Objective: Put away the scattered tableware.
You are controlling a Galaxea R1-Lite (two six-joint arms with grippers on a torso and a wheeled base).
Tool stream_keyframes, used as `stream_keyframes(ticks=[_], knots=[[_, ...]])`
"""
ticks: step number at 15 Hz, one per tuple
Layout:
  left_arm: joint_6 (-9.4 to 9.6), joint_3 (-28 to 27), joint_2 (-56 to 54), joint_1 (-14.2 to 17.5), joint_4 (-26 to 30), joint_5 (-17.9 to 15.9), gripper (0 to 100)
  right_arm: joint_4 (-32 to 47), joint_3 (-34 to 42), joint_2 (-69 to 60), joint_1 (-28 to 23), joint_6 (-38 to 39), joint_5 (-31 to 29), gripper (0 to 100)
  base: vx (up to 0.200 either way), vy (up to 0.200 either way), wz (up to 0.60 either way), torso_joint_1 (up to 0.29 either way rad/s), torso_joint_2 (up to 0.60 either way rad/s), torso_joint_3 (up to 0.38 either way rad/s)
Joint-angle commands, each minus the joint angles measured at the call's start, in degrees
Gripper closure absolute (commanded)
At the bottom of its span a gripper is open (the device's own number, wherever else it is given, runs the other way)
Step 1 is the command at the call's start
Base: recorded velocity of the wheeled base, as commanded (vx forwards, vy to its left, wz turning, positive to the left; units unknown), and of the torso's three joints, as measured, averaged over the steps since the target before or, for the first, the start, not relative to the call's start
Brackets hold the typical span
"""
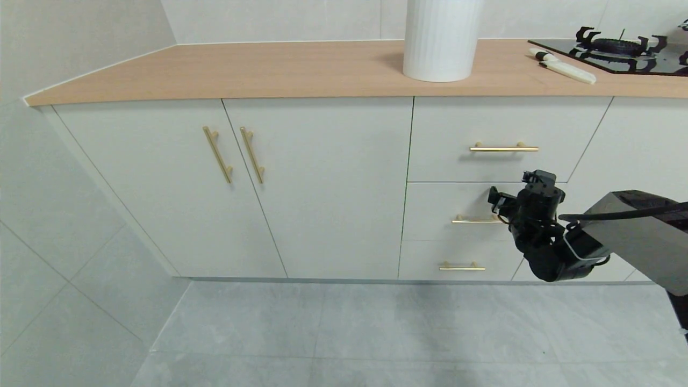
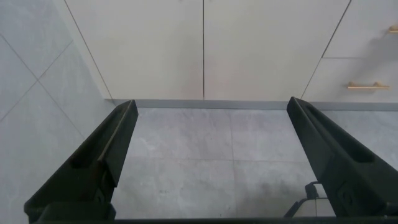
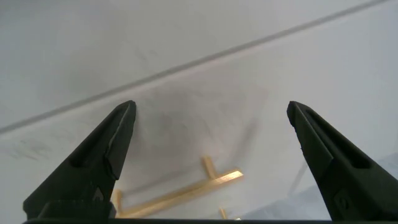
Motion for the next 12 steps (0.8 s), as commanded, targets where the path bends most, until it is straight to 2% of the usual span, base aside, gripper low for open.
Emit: stream_keyframes(ticks=[1,4,5,7,12], knots=[[0.01,0.02,0.09,0.02,-0.01,0.02,0,0.16,5.63,-5.88,0.1,0.19,0.81,0,0.0,0.0,0.0,0.0,0.0,0.0],[0.01,0.02,0.09,0.02,-0.01,0.02,0,0.07,18.11,-18.01,0.53,0.54,1.69,0,0.0,0.0,0.0,0.0,0.0,0.0],[0.01,0.02,0.09,0.02,-0.01,0.02,0,0.07,27.17,-25.3,1.06,2.12,2.21,0,0.0,0.0,0.0,0.0,0.0,0.0],[0.01,0.02,0.09,0.02,-0.01,0.02,0,-2.92,40.0,-36.99,1.33,2.03,2.39,0,0.0,0.0,0.0,0.0,0.0,0.0],[0.01,0.02,0.09,0.02,-0.01,0.02,0,-5.64,65.75,-70.21,1.33,-9.04,2.39,0,0.0,0.0,0.0,0.0,0.0,0.0]])
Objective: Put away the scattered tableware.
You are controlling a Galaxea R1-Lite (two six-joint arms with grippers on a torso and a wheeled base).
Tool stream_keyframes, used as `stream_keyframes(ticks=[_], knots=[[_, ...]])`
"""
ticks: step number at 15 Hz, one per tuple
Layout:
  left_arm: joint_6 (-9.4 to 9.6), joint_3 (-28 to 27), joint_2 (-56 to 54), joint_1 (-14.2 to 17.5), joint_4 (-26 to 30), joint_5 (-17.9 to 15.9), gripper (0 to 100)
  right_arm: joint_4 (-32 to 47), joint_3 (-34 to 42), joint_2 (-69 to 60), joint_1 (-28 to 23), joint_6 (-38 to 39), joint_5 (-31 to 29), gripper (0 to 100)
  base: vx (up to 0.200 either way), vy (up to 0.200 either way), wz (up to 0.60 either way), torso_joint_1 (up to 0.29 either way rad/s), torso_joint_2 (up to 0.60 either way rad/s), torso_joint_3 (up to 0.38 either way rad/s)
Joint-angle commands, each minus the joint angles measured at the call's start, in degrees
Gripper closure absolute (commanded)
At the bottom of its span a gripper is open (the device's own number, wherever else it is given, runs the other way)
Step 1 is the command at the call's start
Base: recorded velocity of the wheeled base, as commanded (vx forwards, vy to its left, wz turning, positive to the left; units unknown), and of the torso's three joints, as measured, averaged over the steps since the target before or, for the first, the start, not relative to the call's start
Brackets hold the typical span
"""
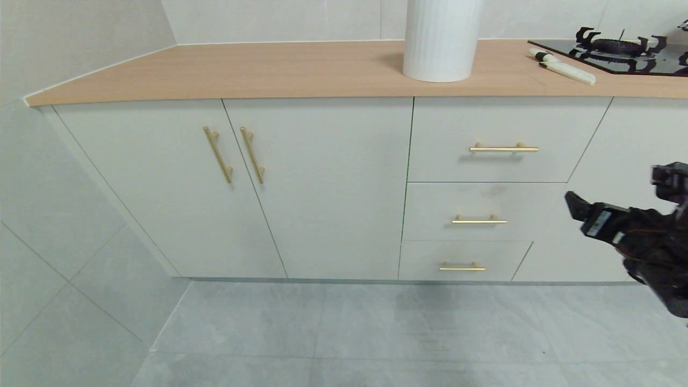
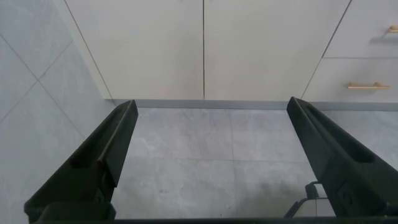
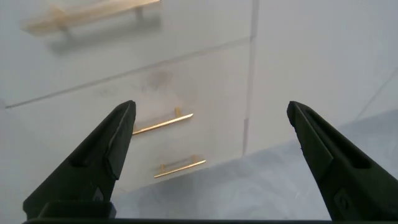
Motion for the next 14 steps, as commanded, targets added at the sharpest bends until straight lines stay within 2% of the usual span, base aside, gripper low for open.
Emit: stream_keyframes(ticks=[1,3,4,7,8,9,12,14], knots=[[-0.01,0.0,0.09,0.02,-0.01,0.02,0,-0.2,17.88,-30.49,0.16,-8.07,0.18,0,0.0,0.0,0.0,0.0,0.0,0.0],[-0.01,0.0,0.09,0.02,-0.01,0.02,0,7.1,19.9,-46.05,0.07,-14.66,-0.34,0,0.0,0.0,0.0,0.0,0.0,0.0],[-0.01,0.0,0.09,0.02,-0.01,0.02,0,14.04,18.76,-54.13,-0.02,-17.3,-0.52,0,0.0,0.0,0.0,0.0,0.0,0.0],[-0.01,0.0,0.09,0.02,-0.01,0.02,0,45.33,10.85,-78.65,-2.74,-20.11,-1.4,0,0.0,0.0,0.0,0.0,0.0,0.0],[-0.01,0.0,0.09,0.02,-0.01,0.02,0,52.98,8.38,-83.22,-3.62,-20.11,-1.22,0,0.0,0.0,0.0,0.0,0.0,0.0],[-0.01,0.0,0.09,0.02,-0.01,0.02,0,65.37,3.73,-87.97,-4.77,-19.5,-1.14,0,0.0,0.0,0.0,0.0,0.0,0.0],[-0.01,0.0,0.09,0.02,-0.01,0.02,0,67.3,2.32,-90.43,-7.58,-18.88,-1.05,0,0.0,0.0,0.0,0.0,0.0,0.0],[-0.01,0.0,0.09,0.02,-0.01,0.02,0,68.18,7.51,-92.8,-8.72,-17.21,-0.96,0,0.0,0.0,0.0,0.0,0.0,0.0]])
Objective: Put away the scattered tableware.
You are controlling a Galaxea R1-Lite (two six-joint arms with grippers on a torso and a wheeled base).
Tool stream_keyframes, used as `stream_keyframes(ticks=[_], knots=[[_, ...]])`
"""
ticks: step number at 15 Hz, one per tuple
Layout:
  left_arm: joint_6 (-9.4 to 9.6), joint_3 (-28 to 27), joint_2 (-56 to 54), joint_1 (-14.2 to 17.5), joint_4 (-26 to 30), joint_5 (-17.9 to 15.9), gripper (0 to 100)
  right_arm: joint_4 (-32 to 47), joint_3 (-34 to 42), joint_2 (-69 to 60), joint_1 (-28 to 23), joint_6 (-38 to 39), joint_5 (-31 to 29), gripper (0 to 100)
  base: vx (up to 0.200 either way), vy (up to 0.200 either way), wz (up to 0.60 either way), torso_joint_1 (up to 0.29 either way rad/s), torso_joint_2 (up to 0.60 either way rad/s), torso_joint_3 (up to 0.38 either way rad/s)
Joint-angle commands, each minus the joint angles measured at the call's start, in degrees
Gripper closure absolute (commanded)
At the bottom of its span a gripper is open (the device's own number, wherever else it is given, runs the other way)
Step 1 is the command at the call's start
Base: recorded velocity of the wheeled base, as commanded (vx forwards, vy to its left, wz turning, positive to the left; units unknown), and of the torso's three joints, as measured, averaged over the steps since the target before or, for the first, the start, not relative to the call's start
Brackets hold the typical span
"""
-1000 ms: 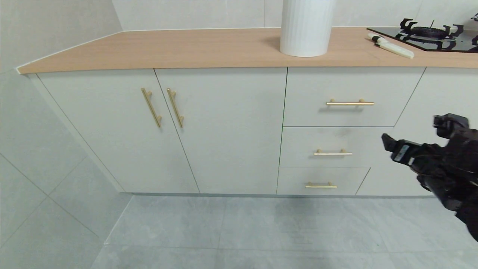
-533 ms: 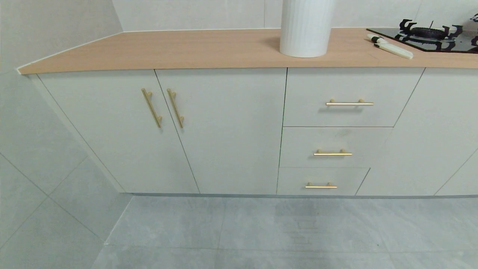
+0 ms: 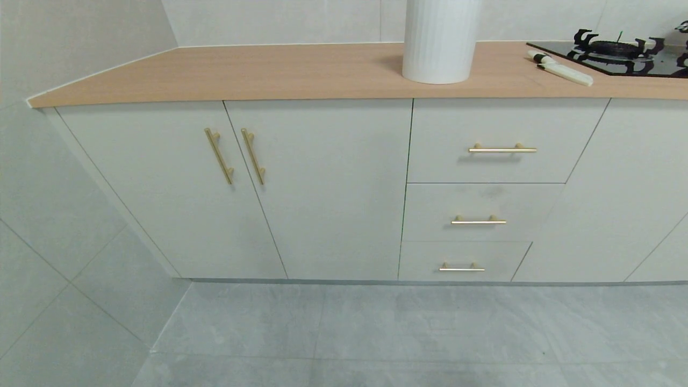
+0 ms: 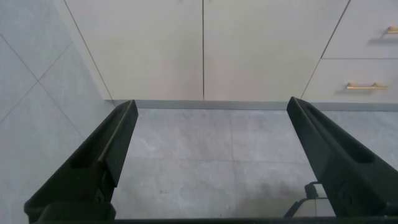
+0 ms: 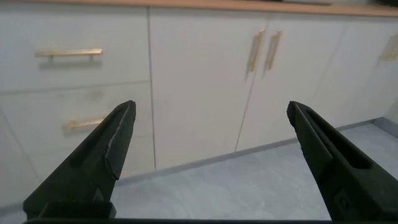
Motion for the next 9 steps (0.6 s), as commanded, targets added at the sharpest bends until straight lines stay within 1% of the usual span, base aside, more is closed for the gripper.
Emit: stream_keyframes(ticks=[1,2,3,4,5,6,9], knots=[[-0.01,0.02,0.09,0.02,-0.01,0.02,0,-0.53,6.04,-5.14,-1.05,3.21,0.63,0,0.0,0.0,0.0,0.0,0.0,0.0],[-0.01,0.02,0.09,0.02,-0.01,0.02,0,-0.79,9.29,-5.14,-1.05,3.92,3.36,0,0.0,0.0,0.0,0.0,0.0,0.0],[-0.01,0.02,0.09,0.02,-0.01,0.02,0,-1.05,13.16,-5.14,-1.05,4.8,8.01,0,0.0,0.0,0.0,0.0,0.0,0.0],[-0.01,0.02,0.09,0.02,-0.01,0.02,0,-1.76,15.35,-5.14,-1.05,5.76,10.04,0,0.0,0.0,0.0,0.0,0.0,0.0],[-0.01,0.02,0.09,0.02,-0.01,0.02,0,-2.64,18.52,-5.14,-1.05,6.64,13.9,0,0.0,0.0,0.0,0.0,0.0,0.0],[-0.01,-0.06,0.09,0.02,-0.01,0.02,0,-0.09,18.52,-5.14,-1.05,7.17,17.07,0,0.0,0.0,0.0,0.0,0.0,0.0],[-0.01,0.02,0.09,0.02,-0.01,0.02,0,3.69,18.52,-5.14,-1.05,7.17,21.2,0,0.0,0.0,0.0,0.0,0.0,0.0]])
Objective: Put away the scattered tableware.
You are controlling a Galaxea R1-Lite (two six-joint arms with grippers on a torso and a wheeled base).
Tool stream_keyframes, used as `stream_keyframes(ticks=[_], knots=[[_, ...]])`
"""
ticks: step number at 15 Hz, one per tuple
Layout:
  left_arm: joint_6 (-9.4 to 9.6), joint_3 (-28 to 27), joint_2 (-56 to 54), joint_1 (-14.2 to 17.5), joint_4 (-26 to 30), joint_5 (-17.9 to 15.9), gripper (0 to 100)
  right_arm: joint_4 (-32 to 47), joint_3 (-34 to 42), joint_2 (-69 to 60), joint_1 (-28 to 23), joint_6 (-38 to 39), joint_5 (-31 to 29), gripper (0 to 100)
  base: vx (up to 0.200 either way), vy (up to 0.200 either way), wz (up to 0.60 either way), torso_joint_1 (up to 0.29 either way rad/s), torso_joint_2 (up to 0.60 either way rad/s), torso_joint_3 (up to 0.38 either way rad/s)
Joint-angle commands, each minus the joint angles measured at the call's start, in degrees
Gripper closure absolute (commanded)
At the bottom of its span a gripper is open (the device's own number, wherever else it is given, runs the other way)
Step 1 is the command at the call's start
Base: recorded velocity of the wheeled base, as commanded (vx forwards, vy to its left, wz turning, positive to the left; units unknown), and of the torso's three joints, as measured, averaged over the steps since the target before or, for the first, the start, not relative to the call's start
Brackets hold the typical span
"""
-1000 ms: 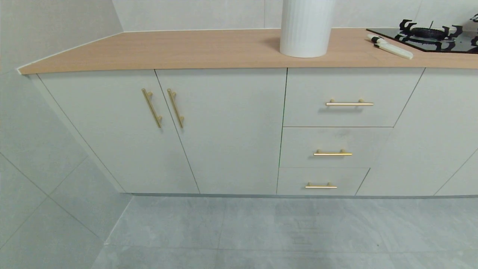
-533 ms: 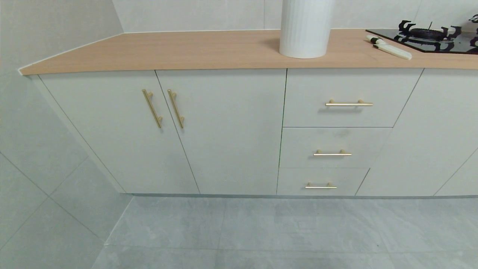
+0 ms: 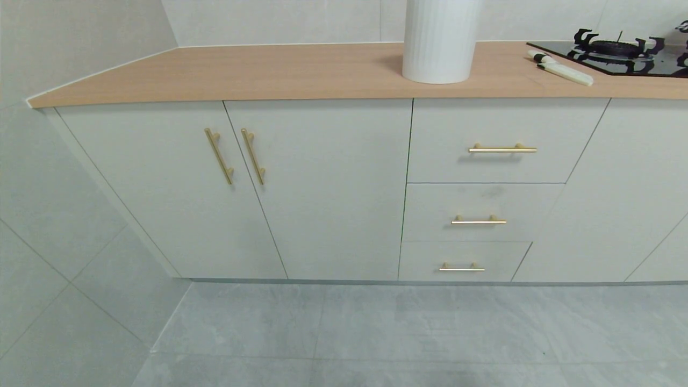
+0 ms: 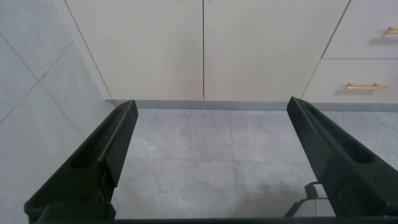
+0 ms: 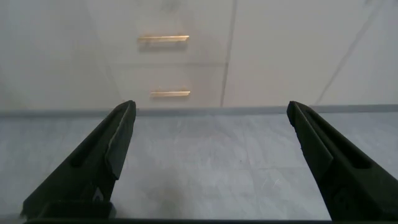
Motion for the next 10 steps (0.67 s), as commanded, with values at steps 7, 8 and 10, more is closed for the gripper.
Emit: stream_keyframes(ticks=[7,8,10], knots=[[0.43,0.0,0.09,0.02,-0.01,-0.07,0,0.4,0.38,0.14,-0.02,-0.5,0.33,0,0.0,0.0,0.0,0.0,0.0,0.0],[0.17,0.0,0.09,0.02,-0.01,-0.07,0,0.4,0.38,0.14,-0.02,-0.5,0.33,0,0.0,0.0,0.0,0.0,0.0,0.0],[0.34,0.0,0.09,0.02,-0.01,-0.07,0,0.4,0.38,0.14,-0.02,-0.5,0.33,0,0.1,0.0,0.0,0.001,0.0,0.001]])
